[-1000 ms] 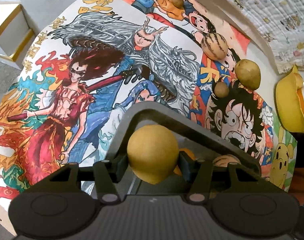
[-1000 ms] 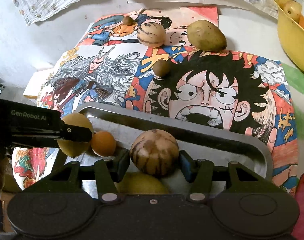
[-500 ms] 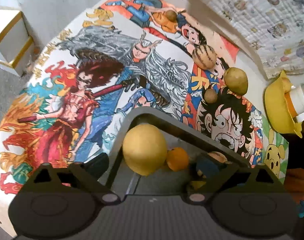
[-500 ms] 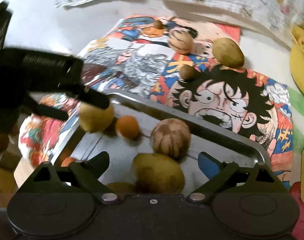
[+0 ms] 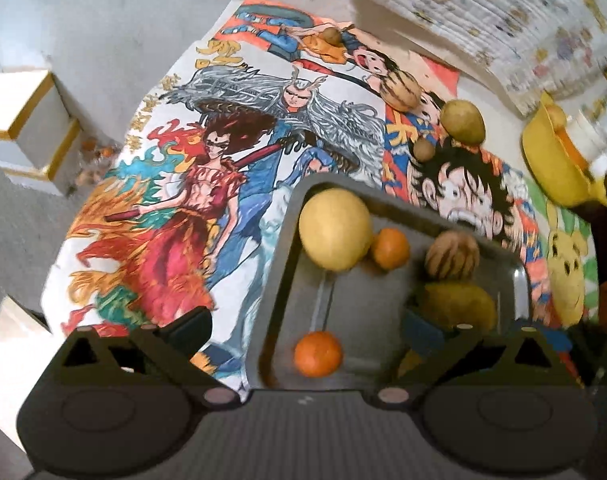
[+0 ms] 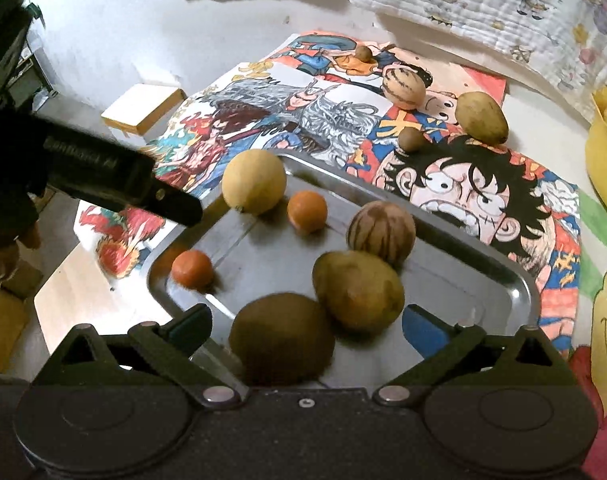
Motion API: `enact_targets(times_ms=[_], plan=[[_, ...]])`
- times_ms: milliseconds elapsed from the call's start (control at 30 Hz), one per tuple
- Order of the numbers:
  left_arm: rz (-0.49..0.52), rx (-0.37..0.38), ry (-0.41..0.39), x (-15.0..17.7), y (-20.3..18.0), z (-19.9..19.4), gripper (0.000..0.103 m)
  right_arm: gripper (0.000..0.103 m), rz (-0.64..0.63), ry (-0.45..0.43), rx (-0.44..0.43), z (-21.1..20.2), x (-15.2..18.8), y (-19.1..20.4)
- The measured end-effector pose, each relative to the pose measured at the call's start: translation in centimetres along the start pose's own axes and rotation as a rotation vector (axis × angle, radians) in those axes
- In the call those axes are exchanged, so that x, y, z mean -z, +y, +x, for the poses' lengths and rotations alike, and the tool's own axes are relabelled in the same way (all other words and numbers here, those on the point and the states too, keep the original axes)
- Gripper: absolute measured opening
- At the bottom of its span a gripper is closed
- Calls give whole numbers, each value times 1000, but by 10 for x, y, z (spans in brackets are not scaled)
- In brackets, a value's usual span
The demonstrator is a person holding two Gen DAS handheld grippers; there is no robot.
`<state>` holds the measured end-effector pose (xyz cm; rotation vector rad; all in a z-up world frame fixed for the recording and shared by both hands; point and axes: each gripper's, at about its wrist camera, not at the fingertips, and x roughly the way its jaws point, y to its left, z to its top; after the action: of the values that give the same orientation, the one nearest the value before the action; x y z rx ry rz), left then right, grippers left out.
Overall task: Organize fruits
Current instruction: 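Carry the brown fruit and lemon onto the tray and open both grippers, then move both open grippers from the tray back toward the fruit cluster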
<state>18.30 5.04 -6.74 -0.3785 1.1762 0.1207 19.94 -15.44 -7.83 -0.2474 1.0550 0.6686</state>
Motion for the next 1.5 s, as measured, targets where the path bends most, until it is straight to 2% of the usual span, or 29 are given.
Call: enact_targets(times_ms=[233, 433, 667, 967, 1267, 1400, 1500], plan=[[139, -59, -38, 28, -7, -17, 102, 102, -9, 46, 14, -7, 16, 6], [200, -93, -13, 45, -11, -19, 102, 102, 23, 68, 59, -14, 27, -3], [250, -112, 11, 49, -24, -16, 102, 102, 100, 93, 134, -18, 34, -25], [329, -106, 29, 37, -54, -5, 102, 102, 195, 86, 195, -25, 40, -58], [372, -91, 34, 11, -78, 10, 102, 102, 247, 69, 231, -26, 30, -87], [365, -84, 28, -7, -85, 17, 102, 102, 261, 40, 249, -26, 18, -99], [349, -81, 27, -23, -87, 23, 102, 102, 277, -16, 263, -28, 8, -108]])
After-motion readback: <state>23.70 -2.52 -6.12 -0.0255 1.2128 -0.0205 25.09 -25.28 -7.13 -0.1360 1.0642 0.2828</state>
